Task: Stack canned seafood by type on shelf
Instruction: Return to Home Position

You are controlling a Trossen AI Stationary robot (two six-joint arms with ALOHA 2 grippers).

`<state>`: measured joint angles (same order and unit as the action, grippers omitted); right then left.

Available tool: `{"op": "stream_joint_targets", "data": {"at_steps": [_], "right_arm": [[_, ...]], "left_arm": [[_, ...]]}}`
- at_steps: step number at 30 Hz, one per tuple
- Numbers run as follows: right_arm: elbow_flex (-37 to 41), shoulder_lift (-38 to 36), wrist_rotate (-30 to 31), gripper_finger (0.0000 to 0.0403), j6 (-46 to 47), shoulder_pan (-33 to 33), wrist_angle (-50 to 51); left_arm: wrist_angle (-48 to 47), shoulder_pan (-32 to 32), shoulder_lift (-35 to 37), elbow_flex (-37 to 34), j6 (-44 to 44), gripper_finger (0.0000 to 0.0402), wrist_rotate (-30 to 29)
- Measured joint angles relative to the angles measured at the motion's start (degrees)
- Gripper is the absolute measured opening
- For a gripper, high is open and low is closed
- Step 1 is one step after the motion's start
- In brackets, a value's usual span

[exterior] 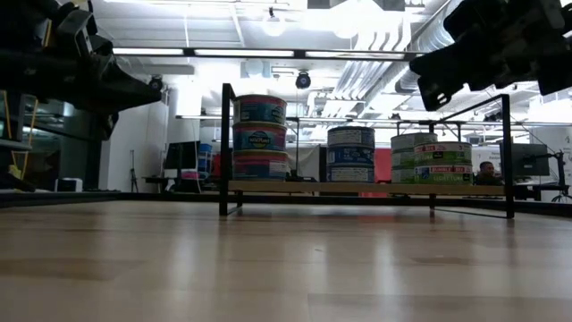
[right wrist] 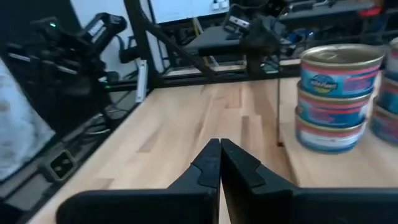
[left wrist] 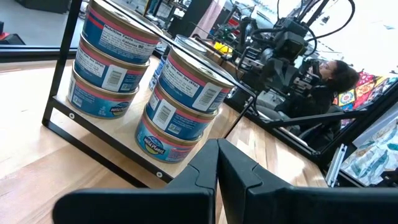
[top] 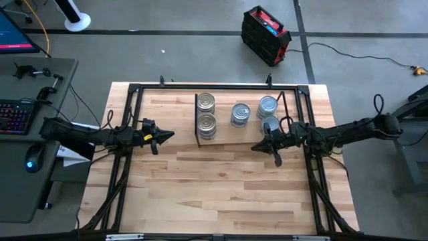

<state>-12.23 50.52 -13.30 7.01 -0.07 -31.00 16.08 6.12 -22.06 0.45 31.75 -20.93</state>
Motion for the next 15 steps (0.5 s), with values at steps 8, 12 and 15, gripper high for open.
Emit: {"op": "stream_joint_targets", "data": {"at_steps": [8,12,15], "right_arm": [[0.0,1.7,3.6,0.0,0.6,-2.7,-3.7],[0.0,1.6,3.7,0.0,0.5,-5.3,-1.8],[0.0,1.6,5.8,0.0,0.4,-7.2,0.2]], "left_arm": [[0.0,0.0,0.0,0.0,0.0,0.0001,0.0],[0.0,0.0,0.0,0.0,0.0,0.0001,0.0],[0.0,0.0,0.0,0.0,0.1,0.0001,0.0]]}}
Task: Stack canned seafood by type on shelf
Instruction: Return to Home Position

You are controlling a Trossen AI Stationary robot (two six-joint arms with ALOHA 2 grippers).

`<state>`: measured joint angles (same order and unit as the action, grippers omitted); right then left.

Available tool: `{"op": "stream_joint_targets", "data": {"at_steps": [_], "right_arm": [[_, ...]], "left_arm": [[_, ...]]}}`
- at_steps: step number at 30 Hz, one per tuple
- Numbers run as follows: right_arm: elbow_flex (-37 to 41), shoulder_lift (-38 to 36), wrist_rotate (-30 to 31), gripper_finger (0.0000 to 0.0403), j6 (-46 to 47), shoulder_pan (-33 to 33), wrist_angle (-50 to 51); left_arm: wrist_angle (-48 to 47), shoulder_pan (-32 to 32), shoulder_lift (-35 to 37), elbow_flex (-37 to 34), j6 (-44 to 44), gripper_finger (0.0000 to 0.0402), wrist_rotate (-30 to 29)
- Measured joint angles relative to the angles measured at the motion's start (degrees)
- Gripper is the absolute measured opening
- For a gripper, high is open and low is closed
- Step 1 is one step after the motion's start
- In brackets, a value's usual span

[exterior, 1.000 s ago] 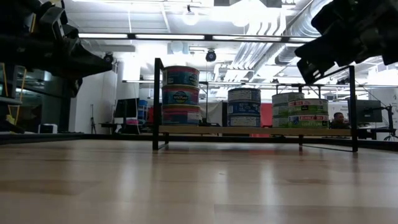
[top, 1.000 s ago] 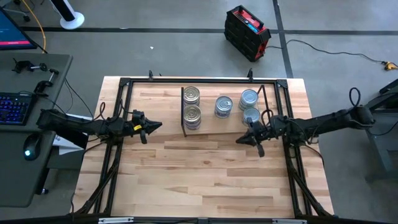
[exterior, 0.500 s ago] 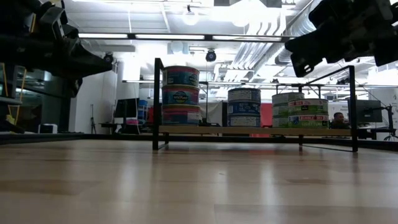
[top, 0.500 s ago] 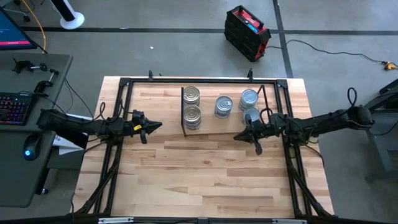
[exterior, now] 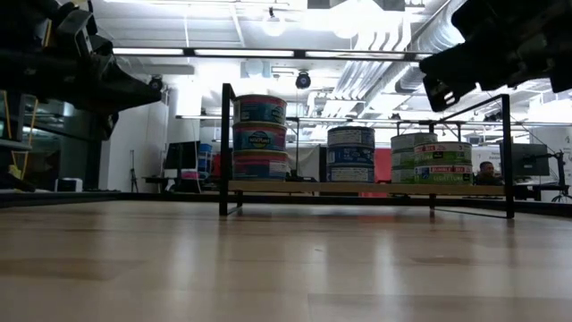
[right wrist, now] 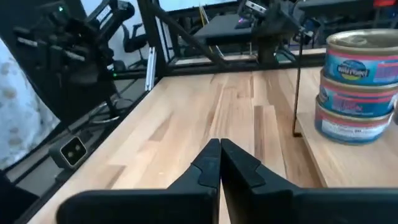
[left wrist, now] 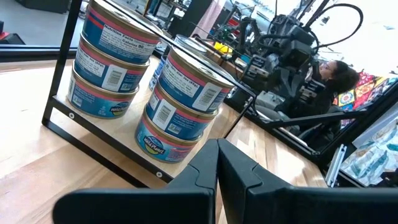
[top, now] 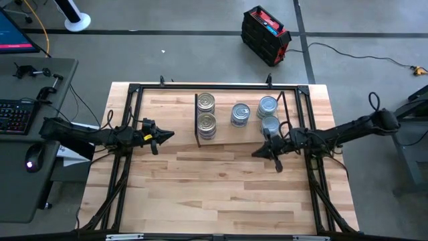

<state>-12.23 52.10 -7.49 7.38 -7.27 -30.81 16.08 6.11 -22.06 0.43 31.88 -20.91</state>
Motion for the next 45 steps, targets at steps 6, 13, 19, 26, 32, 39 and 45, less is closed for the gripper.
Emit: {"op": "stream_joint_targets", "data": {"at_steps": [6,13,19,26,32,39,45], "right_arm": [[8.0,-3.8,5.4,0.0,-2.8,0.0,-13.6],[11.6,-6.8,11.8,0.0,-3.2,-2.1,-12.9],[11.7,-6.7,22.4,0.0,-0.8,-0.3,-8.0],[11.7,-6.7,22.4,0.0,1.4,1.1,-4.4],[11.7,-9.9,21.6,0.0,1.5,3.2,0.9],[11.7,-14.0,20.8,0.0,-3.6,8.4,9.6],[11.7,-23.1,20.9,0.0,-11.5,8.5,20.6]], "left_arm": [[0.0,0.0,0.0,0.0,0.0,0.0001,0.0],[0.0,0.0,0.0,0.0,0.0,0.0001,0.0],[0.0,0.0,0.0,0.0,-0.1,0.0001,0.0],[0.0,0.0,0.0,0.0,-0.2,0.0001,0.0],[0.0,0.0,0.0,0.0,-0.2,0.0001,0.0],[0.0,0.0,0.0,0.0,-0.1,0.0001,0.0],[0.0,0.0,0.0,0.0,-0.1,0.0001,0.0]]}}
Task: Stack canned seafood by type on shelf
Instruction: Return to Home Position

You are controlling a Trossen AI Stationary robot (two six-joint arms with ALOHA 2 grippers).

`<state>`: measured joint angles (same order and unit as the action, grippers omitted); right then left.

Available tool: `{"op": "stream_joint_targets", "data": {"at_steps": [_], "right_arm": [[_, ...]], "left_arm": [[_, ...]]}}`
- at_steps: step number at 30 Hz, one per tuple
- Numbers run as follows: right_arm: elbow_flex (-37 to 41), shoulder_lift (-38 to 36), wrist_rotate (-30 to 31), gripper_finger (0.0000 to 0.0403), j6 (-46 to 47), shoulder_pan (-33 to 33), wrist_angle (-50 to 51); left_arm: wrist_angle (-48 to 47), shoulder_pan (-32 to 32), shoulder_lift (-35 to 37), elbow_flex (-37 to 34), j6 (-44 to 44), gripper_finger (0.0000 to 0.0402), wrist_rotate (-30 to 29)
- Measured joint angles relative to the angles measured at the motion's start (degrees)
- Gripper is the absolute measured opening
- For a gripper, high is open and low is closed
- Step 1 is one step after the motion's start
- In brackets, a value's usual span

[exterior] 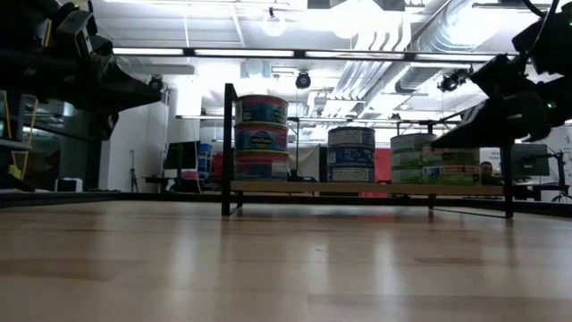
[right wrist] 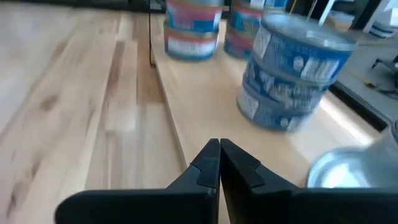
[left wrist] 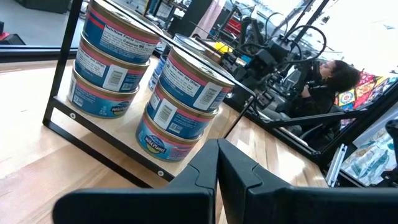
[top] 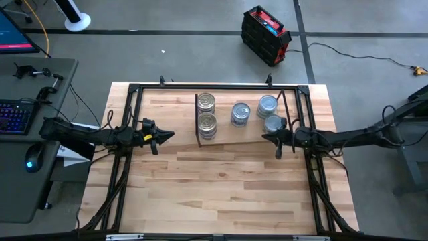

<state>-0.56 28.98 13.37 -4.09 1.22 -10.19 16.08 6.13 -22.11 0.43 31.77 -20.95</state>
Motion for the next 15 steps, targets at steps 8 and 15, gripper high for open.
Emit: {"op": "stream_joint_targets", "data": {"at_steps": [8,15], "right_arm": [[0.0,-7.6,-0.4,0.0,-0.3,1.4,7.8],[0.0,-12.7,-0.9,0.0,1.2,0.3,8.0]], "left_arm": [[0.0,0.0,0.0,0.0,0.1,0.0001,0.0],[0.0,0.0,0.0,0.0,0.1,0.0001,0.0]]}}
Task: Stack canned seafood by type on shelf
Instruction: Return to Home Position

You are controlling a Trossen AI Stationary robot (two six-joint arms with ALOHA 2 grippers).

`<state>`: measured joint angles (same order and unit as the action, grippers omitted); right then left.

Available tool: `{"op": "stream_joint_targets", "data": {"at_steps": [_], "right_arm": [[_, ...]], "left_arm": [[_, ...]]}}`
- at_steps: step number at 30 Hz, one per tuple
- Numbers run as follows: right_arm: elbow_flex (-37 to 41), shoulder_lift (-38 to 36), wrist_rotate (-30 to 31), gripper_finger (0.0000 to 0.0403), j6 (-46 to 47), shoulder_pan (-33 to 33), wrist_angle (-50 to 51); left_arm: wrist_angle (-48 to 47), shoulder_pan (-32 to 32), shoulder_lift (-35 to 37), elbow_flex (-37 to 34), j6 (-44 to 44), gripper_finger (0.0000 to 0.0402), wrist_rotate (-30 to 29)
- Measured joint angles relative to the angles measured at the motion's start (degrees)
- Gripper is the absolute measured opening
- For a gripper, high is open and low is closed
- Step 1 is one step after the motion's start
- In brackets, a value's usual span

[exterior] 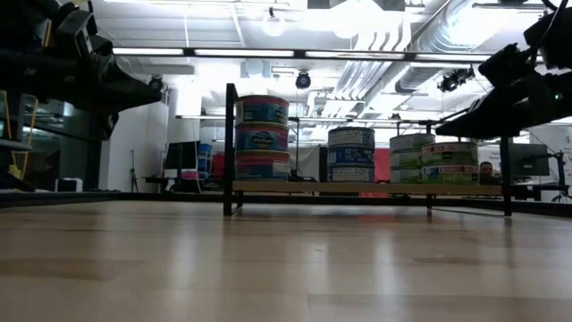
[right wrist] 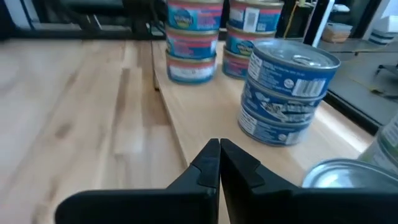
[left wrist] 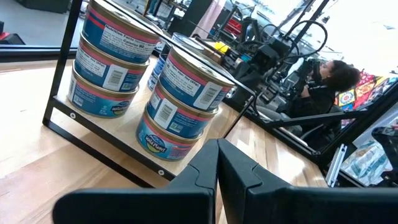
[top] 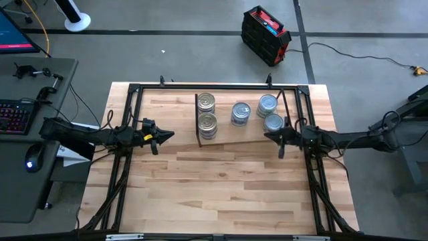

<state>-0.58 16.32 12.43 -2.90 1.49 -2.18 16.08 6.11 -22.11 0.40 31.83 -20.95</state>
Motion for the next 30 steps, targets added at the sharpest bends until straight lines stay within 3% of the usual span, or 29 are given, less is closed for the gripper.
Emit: {"op": "stream_joint_targets", "data": {"at_steps": [8,14,18,30], "right_arm": [[0.0,-7.6,-1.2,0.0,22.0,-1.4,-0.4],[0.0,-15.8,-2.0,0.0,32.0,0.5,0.2],[0.0,-16.3,-1.8,0.0,40.7,1.2,-0.3],[0.0,-16.0,-3.3,0.0,42.8,1.2,-0.2]], "left_arm": [[0.0,0.0,0.0,0.0,0.0,0.0001,0.0],[0.0,0.0,0.0,0.0,0.0,0.0001,0.0],[0.0,0.0,0.0,0.0,-0.1,0.0001,0.0],[0.0,0.0,0.0,0.0,-0.1,0.0001,0.0]]}}
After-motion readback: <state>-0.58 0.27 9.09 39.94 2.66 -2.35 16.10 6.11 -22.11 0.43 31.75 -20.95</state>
